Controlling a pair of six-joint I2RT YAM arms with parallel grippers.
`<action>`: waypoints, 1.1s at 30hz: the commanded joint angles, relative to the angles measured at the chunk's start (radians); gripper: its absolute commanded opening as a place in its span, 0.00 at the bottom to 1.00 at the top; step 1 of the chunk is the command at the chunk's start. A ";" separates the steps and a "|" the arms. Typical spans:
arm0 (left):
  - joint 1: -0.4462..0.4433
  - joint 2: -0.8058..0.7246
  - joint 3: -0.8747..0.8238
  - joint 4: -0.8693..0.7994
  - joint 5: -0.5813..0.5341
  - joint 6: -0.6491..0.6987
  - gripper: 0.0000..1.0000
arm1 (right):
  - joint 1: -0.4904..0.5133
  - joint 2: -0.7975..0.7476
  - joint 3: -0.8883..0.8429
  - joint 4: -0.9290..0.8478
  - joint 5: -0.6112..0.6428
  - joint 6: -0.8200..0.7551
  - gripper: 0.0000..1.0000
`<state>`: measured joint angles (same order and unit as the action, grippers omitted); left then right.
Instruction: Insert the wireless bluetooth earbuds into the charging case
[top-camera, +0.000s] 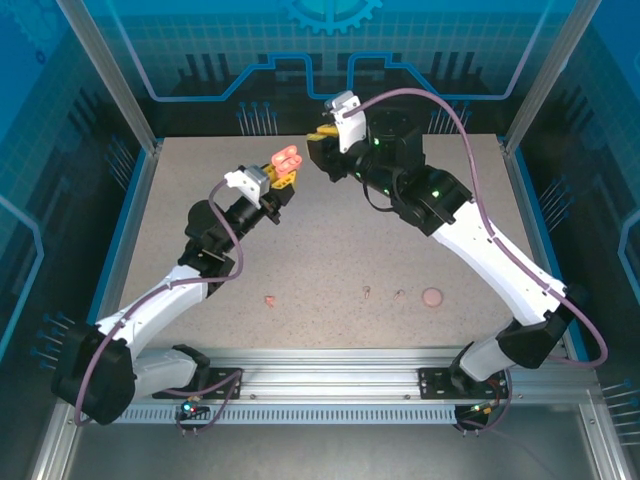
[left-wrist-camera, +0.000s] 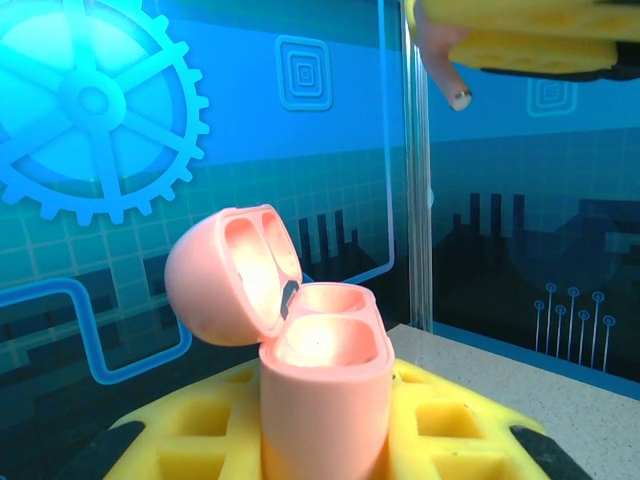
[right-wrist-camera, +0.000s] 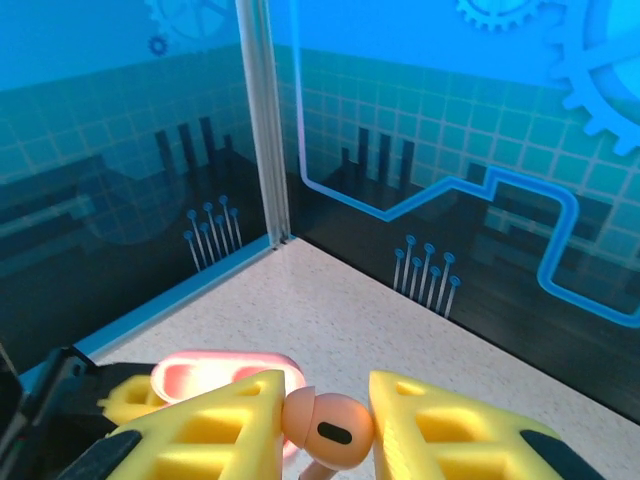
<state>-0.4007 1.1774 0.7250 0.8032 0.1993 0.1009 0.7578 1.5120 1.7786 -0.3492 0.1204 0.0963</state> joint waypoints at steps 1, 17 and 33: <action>-0.008 0.002 0.044 0.000 -0.004 0.005 0.00 | -0.015 0.027 0.030 0.052 -0.086 0.029 0.27; -0.008 -0.004 0.055 -0.026 -0.009 0.002 0.00 | -0.055 0.069 0.006 0.082 -0.224 -0.043 0.26; -0.009 -0.004 0.060 -0.030 -0.011 0.006 0.00 | -0.051 0.115 0.002 0.076 -0.186 -0.082 0.26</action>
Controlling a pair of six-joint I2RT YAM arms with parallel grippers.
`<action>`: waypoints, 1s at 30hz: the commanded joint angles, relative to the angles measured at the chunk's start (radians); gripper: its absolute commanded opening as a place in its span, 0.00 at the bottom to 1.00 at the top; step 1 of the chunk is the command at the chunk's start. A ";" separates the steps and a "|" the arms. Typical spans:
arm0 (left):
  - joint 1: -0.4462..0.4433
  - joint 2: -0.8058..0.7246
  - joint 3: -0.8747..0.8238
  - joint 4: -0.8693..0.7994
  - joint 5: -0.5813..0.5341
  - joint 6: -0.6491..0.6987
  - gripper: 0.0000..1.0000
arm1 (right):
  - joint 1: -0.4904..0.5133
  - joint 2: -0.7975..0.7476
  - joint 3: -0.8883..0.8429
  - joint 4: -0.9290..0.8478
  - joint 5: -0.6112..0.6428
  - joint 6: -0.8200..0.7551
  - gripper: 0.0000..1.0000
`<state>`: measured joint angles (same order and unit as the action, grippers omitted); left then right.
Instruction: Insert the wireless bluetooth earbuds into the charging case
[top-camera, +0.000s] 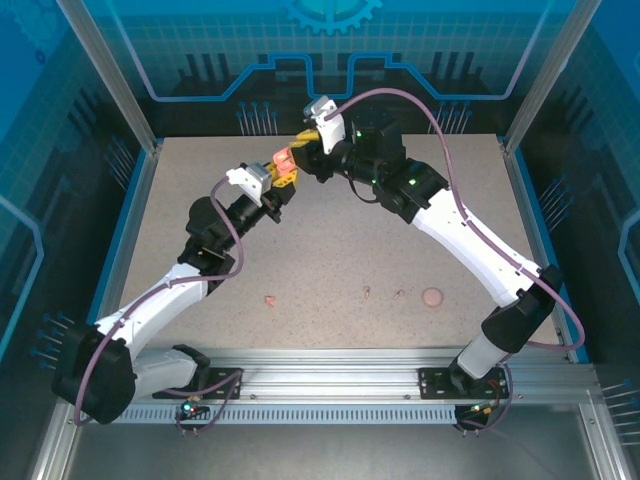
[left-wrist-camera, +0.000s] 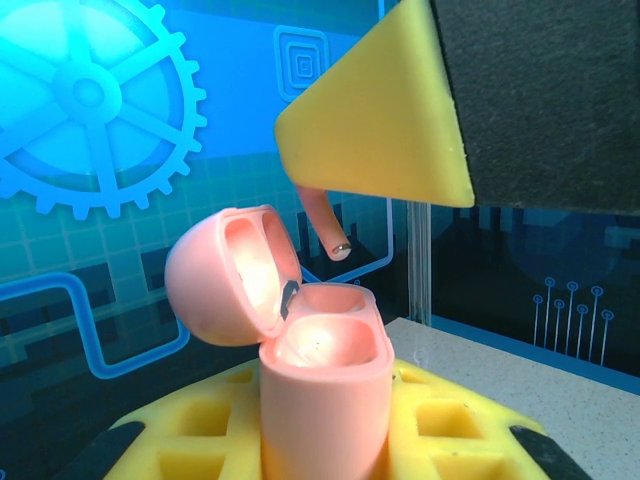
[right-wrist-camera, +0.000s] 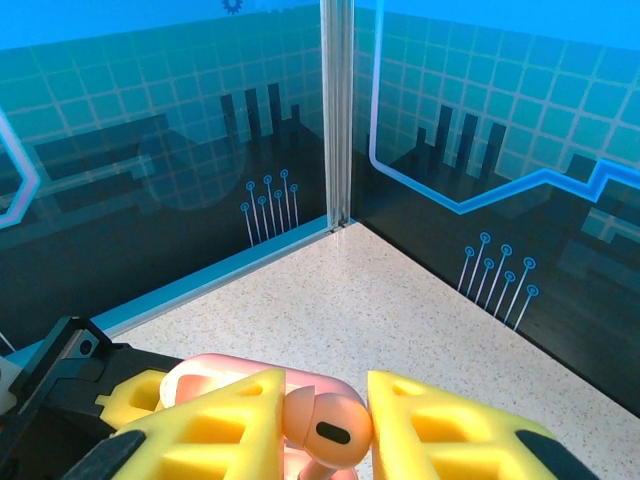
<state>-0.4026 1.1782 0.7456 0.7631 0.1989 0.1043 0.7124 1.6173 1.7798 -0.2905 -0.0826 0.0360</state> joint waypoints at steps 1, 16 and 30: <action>-0.008 -0.003 0.040 0.011 -0.011 0.003 0.00 | -0.005 0.011 -0.001 0.017 0.018 -0.021 0.26; -0.008 -0.004 0.044 0.009 -0.016 0.003 0.00 | -0.005 0.004 -0.045 0.023 0.023 -0.018 0.25; -0.008 0.000 0.047 0.006 -0.020 -0.001 0.00 | 0.024 0.006 -0.044 -0.016 0.033 -0.142 0.24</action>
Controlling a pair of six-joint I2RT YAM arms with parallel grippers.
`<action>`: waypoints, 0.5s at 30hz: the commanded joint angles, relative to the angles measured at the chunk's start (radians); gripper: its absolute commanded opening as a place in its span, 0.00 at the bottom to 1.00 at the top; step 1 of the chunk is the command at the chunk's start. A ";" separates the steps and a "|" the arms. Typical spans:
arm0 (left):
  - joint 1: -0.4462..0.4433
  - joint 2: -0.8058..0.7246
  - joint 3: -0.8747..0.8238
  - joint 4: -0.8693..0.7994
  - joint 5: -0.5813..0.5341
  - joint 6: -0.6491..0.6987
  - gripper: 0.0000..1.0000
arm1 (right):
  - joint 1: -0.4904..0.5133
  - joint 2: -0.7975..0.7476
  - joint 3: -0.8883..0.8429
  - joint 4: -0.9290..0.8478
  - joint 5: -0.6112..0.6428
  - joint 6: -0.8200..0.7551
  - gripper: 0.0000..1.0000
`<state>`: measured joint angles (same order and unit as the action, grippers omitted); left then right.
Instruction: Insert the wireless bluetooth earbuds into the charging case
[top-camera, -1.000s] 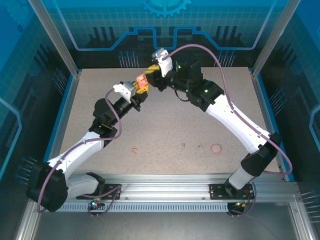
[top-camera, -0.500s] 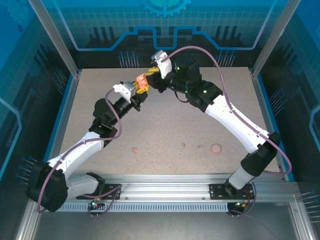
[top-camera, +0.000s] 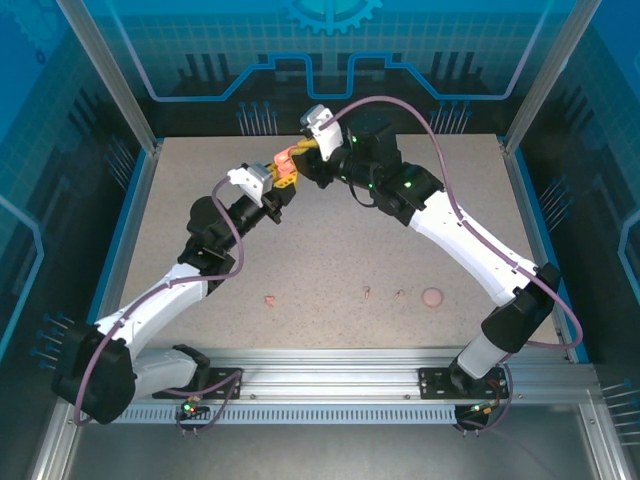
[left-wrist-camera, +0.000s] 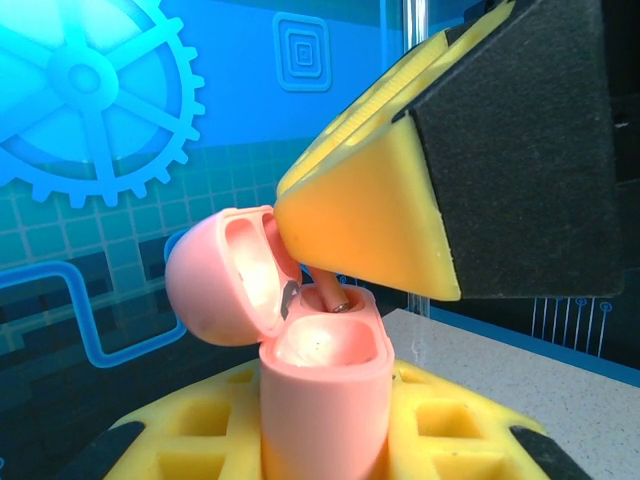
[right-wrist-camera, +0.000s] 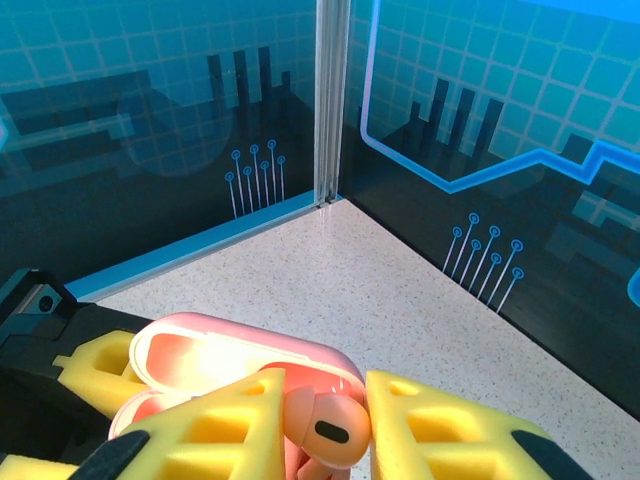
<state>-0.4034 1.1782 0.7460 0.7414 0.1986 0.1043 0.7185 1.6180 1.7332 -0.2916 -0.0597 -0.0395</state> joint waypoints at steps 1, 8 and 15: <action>-0.006 0.001 0.047 0.028 -0.019 -0.002 0.00 | 0.027 0.003 0.001 -0.017 0.016 -0.080 0.24; -0.007 0.001 0.047 0.030 -0.021 -0.005 0.00 | 0.046 -0.001 -0.015 -0.024 0.040 -0.103 0.24; -0.007 0.007 0.046 0.028 -0.024 -0.003 0.00 | 0.050 -0.010 -0.017 -0.018 0.027 -0.097 0.30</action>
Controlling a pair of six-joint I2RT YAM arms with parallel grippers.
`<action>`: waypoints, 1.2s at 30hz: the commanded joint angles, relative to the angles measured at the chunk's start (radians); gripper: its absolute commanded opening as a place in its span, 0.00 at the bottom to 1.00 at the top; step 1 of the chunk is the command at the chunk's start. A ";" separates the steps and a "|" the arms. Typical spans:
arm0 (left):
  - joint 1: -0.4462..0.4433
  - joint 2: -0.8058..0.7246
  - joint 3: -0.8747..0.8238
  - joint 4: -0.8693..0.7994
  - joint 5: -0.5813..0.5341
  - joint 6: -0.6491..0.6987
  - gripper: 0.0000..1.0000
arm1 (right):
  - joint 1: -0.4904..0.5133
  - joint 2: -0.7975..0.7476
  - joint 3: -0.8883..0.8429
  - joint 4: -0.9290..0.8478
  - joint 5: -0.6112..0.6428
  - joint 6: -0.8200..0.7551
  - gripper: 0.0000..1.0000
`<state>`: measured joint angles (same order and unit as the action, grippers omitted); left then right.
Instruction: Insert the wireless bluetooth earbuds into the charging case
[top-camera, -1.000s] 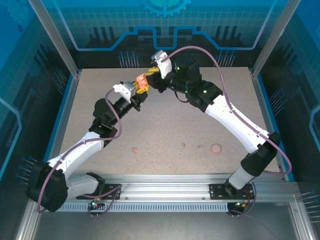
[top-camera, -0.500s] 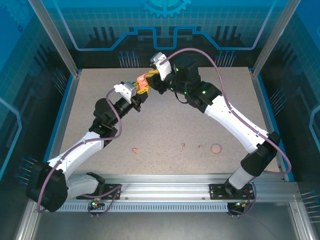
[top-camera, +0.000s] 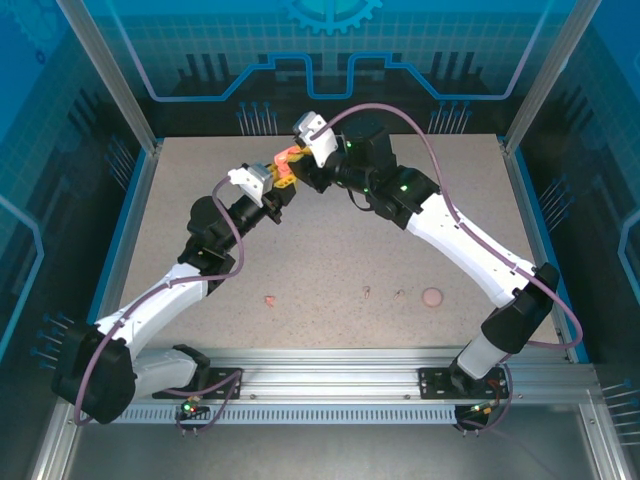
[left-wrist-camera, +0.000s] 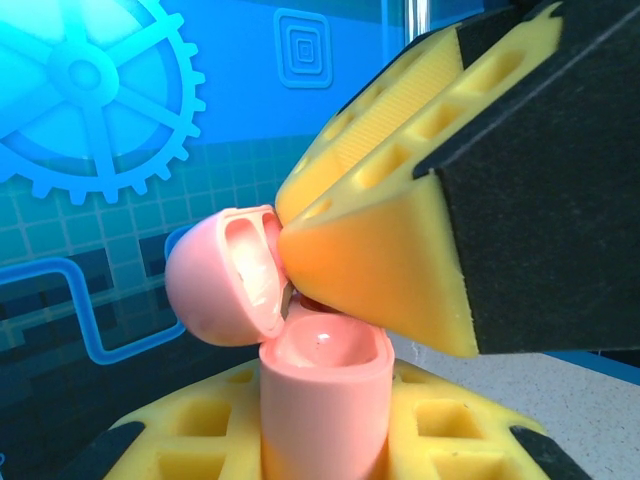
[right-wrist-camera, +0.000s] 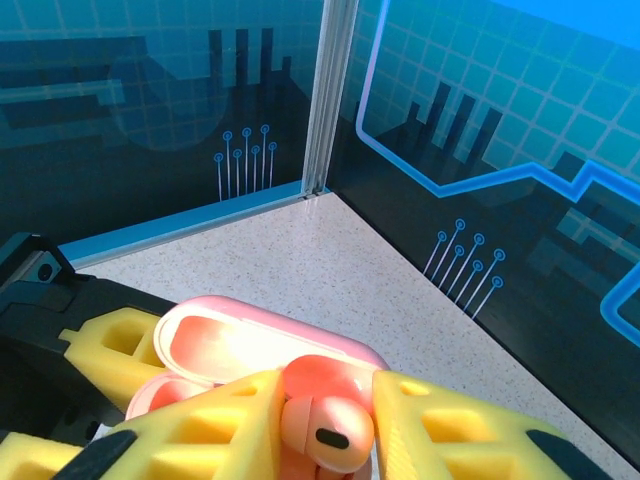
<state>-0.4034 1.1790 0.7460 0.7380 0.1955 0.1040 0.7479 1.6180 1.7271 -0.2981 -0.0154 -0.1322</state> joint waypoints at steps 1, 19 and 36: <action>-0.007 0.006 0.045 0.031 -0.021 -0.004 0.00 | 0.023 -0.011 -0.009 -0.015 -0.018 -0.005 0.31; -0.007 0.002 0.038 0.031 -0.021 -0.006 0.00 | 0.011 -0.047 0.039 0.008 0.034 0.087 0.62; -0.007 0.007 0.027 0.048 -0.044 0.003 0.00 | -0.115 -0.186 0.015 -0.059 0.021 0.441 0.74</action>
<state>-0.4034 1.1835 0.7460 0.7391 0.1768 0.1043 0.6518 1.4612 1.7550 -0.3061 -0.0353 0.2077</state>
